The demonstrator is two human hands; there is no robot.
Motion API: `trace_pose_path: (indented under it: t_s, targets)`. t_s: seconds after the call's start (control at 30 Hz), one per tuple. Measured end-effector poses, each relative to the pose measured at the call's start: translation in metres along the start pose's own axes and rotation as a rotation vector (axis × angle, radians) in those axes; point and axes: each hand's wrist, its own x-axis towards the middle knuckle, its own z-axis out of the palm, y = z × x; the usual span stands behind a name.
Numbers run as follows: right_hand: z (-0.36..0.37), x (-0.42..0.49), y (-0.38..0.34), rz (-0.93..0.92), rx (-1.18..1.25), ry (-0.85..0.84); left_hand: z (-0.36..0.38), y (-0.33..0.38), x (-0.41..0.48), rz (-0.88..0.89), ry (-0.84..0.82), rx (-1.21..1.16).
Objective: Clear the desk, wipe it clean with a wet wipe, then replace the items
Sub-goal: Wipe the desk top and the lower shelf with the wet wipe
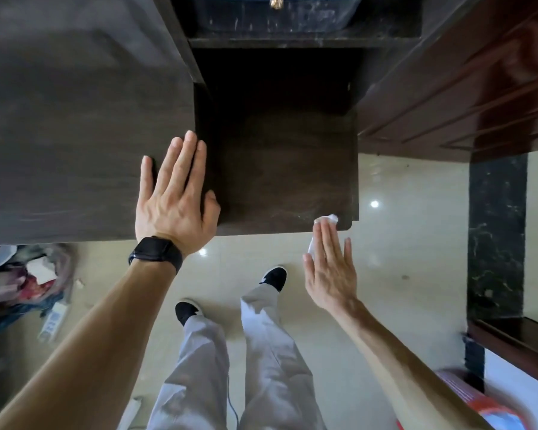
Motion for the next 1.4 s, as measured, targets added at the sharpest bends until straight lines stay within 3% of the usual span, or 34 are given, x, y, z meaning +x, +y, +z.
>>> trace_pose_path:
  t_s: [0.1,0.23,0.3,0.43,0.5,0.57,0.67,0.73,0.8,0.9,0.97,1.03,1.1,1.17,1.23,1.27,1.33,1.4]
  targets:
    - [-0.010,0.032,0.013,-0.049,-0.037,0.049,0.000,0.001,0.001,0.001,0.005,0.001]
    - [-0.026,0.100,0.013,0.168,0.166,0.163,0.001,0.002,0.001,0.002,0.020,0.017]
    - [-0.016,0.095,-0.012,0.158,0.195,0.196,0.002,0.001,0.000,0.008,0.015,0.026]
    - [0.014,0.043,-0.071,-0.220,0.060,0.059,0.001,0.000,-0.001,0.003,0.002,0.028]
    - [0.016,0.044,-0.067,-0.380,-0.012,0.053,0.001,0.001,0.000,0.001,0.001,0.023]
    - [0.008,0.060,-0.038,-0.256,-0.058,0.094,0.000,0.003,0.000,0.000,0.003,0.014]
    - [-0.015,0.084,0.022,0.279,0.024,0.160,0.000,0.015,0.000,0.018,0.000,0.000]
    - [-0.024,0.101,0.018,0.423,0.088,0.177,0.000,0.018,0.004,0.033,0.008,0.000]
    - [-0.022,0.112,-0.024,0.297,0.092,0.220,0.000,0.017,0.009,0.037,0.002,0.001]
    - [0.002,0.104,-0.112,-0.212,0.026,0.143,-0.001,-0.012,0.016,0.006,0.008,0.019]
    - [0.011,0.078,-0.123,-0.505,-0.018,0.021,0.000,-0.011,0.012,0.018,-0.007,0.014]
    - [0.010,0.072,-0.106,-0.632,-0.044,-0.025,0.002,-0.006,0.007,0.012,-0.001,0.004]
    - [0.000,0.099,-0.087,-0.563,-0.115,0.022,0.003,-0.004,0.002,0.002,0.007,-0.003]
    - [-0.023,0.147,-0.070,-0.281,-0.162,0.054,0.003,-0.002,0.001,0.003,0.010,-0.005]
    - [-0.041,0.181,-0.058,0.028,-0.029,0.064,0.003,0.000,0.001,0.006,0.000,-0.004]
    - [-0.043,0.184,-0.063,0.095,0.045,0.065,0.003,0.000,0.001,0.003,0.001,-0.001]
    - [-0.029,0.153,-0.084,0.040,0.074,0.087,0.002,-0.002,0.001,0.005,-0.007,0.003]
    - [-0.004,0.085,-0.101,-0.200,0.023,0.050,0.001,-0.004,0.000,0.002,-0.014,0.009]
